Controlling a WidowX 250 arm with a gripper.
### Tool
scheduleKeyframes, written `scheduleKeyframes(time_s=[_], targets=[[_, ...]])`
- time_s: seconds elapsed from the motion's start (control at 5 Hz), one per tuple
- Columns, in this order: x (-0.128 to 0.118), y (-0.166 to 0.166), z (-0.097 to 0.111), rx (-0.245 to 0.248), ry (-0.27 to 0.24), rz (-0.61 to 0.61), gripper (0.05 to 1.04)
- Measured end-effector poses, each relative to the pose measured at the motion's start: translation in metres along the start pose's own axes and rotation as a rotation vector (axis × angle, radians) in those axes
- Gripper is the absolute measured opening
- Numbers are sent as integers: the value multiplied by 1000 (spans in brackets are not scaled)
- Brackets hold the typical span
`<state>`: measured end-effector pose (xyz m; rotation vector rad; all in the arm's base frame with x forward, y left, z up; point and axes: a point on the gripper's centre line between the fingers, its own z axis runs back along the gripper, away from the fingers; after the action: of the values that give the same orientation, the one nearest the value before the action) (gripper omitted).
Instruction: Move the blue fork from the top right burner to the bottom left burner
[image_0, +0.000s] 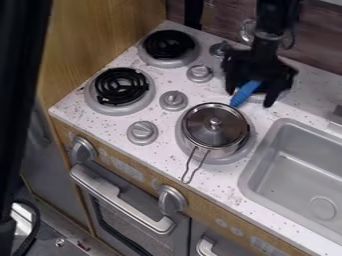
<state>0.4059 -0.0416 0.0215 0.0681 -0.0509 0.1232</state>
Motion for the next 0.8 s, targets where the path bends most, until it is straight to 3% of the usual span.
scheduleKeyframes(time_s=[0.4,0.6,0.8], targets=[[35,10,-17,-37,-123,36,1000],[44,27,-28,-36,-156,58,1000],[49,41,-54,-23,-149,39,1000]])
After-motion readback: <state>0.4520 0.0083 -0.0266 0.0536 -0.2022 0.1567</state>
